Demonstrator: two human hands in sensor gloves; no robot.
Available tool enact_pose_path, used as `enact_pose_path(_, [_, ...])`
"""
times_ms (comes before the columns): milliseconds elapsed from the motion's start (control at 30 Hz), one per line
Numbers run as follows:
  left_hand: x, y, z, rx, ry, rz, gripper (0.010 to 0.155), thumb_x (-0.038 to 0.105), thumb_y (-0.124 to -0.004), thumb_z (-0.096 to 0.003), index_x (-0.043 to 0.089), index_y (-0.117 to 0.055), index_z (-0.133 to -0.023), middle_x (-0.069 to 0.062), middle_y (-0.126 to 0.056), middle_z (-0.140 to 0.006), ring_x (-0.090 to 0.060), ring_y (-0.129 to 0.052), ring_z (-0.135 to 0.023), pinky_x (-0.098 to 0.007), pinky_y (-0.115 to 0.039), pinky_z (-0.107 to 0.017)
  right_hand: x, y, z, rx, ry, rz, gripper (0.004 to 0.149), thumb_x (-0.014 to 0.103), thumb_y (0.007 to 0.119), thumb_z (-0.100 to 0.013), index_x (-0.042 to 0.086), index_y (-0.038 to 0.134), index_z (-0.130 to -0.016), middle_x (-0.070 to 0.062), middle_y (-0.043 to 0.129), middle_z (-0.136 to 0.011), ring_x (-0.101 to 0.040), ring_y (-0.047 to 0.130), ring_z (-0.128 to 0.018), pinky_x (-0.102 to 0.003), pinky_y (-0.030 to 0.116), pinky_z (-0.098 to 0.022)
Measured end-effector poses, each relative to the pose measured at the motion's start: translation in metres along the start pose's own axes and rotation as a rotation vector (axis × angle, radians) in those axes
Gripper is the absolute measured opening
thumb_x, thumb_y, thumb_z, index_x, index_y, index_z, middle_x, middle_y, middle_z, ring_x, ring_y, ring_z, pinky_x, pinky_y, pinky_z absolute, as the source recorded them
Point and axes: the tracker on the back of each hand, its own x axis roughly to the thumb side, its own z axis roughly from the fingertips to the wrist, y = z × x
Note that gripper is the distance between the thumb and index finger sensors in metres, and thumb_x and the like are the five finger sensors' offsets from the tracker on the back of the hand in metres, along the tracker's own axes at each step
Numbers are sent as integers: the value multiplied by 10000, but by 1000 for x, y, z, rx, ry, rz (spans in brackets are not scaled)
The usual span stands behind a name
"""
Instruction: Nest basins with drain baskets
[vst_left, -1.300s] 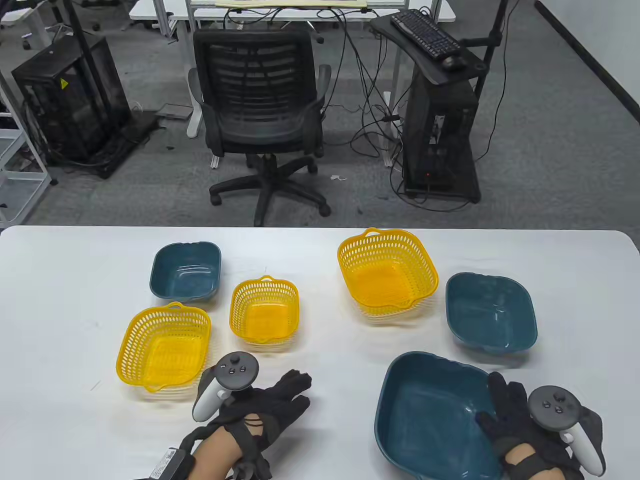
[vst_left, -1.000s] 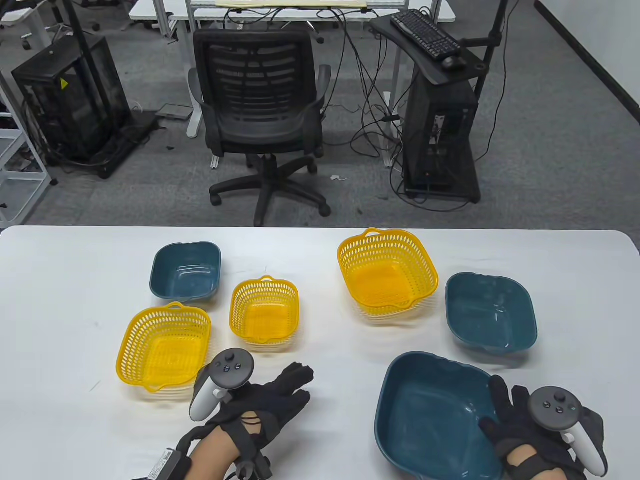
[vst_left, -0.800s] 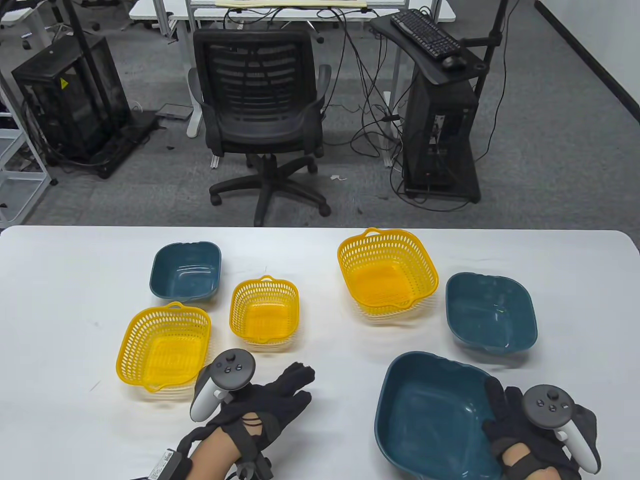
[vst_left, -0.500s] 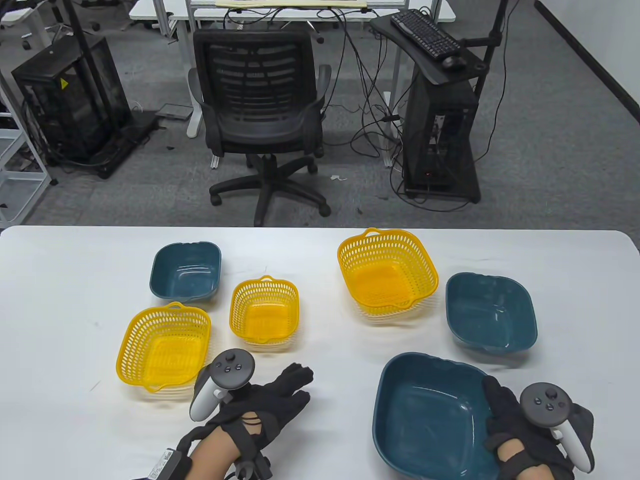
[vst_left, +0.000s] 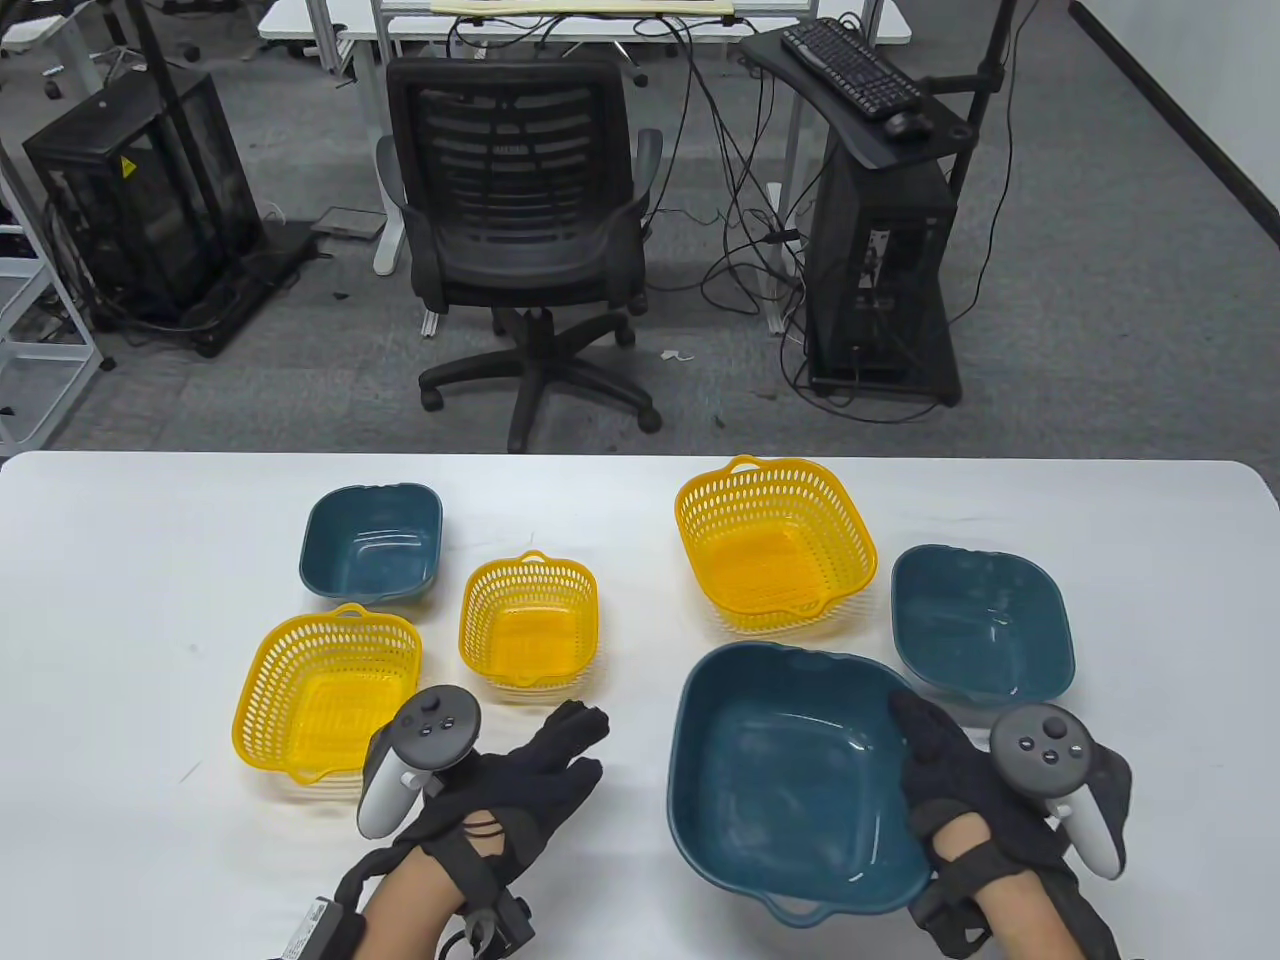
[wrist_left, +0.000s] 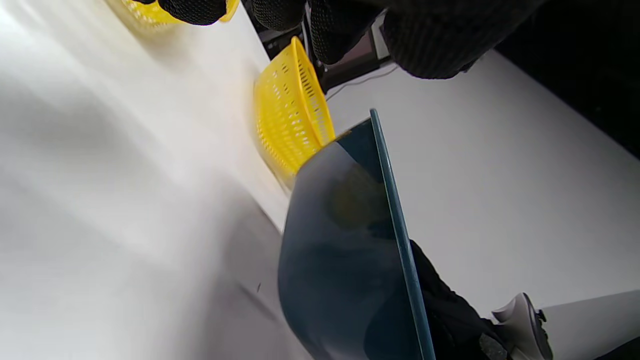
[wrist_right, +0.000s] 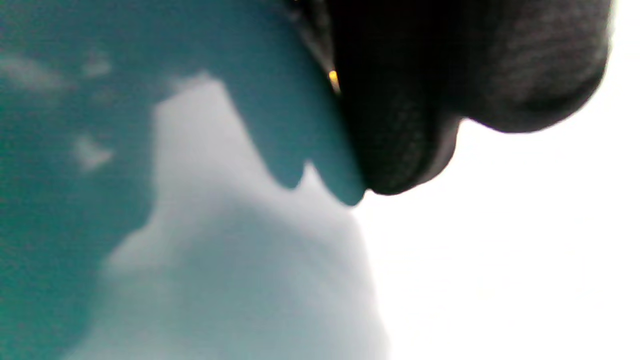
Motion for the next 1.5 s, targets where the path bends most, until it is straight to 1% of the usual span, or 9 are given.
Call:
enact_pose_path(167, [4, 13, 9, 60, -18, 10, 701, 503, -697, -516, 238, -504, -1136, -120, -331, -1191, -557, -384, -1061, -689, -397, -718, 7, 46, -17, 73, -51, 21, 567, 219, 713, -500, 255, 524, -1033, -128, 514, -1100, -350, 1009, -382, -446, 874, -227])
enact_pose_path(333, [5, 16, 11, 68, -23, 18, 701, 503, -697, -515, 240, -507, -1136, -120, -336, -1192, -557, -388, -1060, -689, -398, -719, 2, 66, -20, 100, -52, 72, 563, 217, 709, -500, 251, 528, -1032, -134, 515, -1098, -360, 1006, -381, -452, 874, -227])
enact_pose_path(733, [5, 15, 12, 67, -7, 12, 701, 503, -697, -515, 236, -509, -1136, -121, -339, -1192, -558, -389, -1059, -690, -399, -718, -10, 74, -24, 152, 15, 10, 573, 227, 697, -507, 252, 482, -1038, -139, 461, -1103, -357, 1009, -431, -466, 880, -269])
enact_pose_path(833, [5, 15, 12, 64, -4, 15, 700, 503, -696, -516, 236, -509, -1136, -122, -336, -1192, -558, -389, -1059, -689, -399, -718, -8, 71, -23, 207, 27, -30, 586, 255, 697, -511, 286, 444, -1039, -168, 363, -1108, -408, 971, -544, -524, 850, -339])
enact_pose_path(900, [6, 15, 13, 64, -2, 18, 702, 503, -697, -516, 235, -508, -1136, -123, -336, -1191, -559, -387, -1059, -689, -398, -718, -3, 59, -22, 272, 51, -80, 589, 304, 695, -533, 323, 409, -1048, -187, 245, -1115, -472, 851, -745, -592, 778, -461])
enact_pose_path(967, [6, 17, 13, 68, -3, 22, 700, 503, -697, -516, 237, -509, -1136, -121, -335, -1192, -559, -387, -1059, -689, -397, -718, 7, 36, -24, 202, 46, -105, 593, 333, 702, -538, 300, 423, -1060, -197, 282, -1121, -505, 818, -794, -618, 770, -470])
enact_pose_path(1133, [9, 22, 18, 88, -10, 8, 701, 504, -696, -516, 236, -509, -1136, -121, -336, -1192, -559, -388, -1059, -689, -398, -719, 59, -33, -66, -31, -24, 92, 654, 379, 718, -529, 226, 398, -1079, -181, 371, -1135, -526, 696, -876, -649, 706, -510])
enact_pose_path(1233, [10, 24, 19, 97, -14, 10, 701, 504, -697, -516, 237, -509, -1136, -122, -336, -1192, -559, -388, -1059, -690, -399, -718, 80, -51, -107, -121, -29, 235, 667, 382, 722, -525, 228, 384, -1079, -166, 360, -1141, -530, 585, -950, -690, 631, -578])
enact_pose_path(1500, [9, 33, 25, 144, 4, -28, 700, 503, -698, -516, 236, -513, -1136, -124, -343, -1192, -560, -391, -1058, -690, -399, -718, 88, -37, -210, -306, -78, 578, 639, 378, 730, -507, 281, 421, -1057, -106, 382, -1141, -452, 512, -1016, -680, 512, -668])
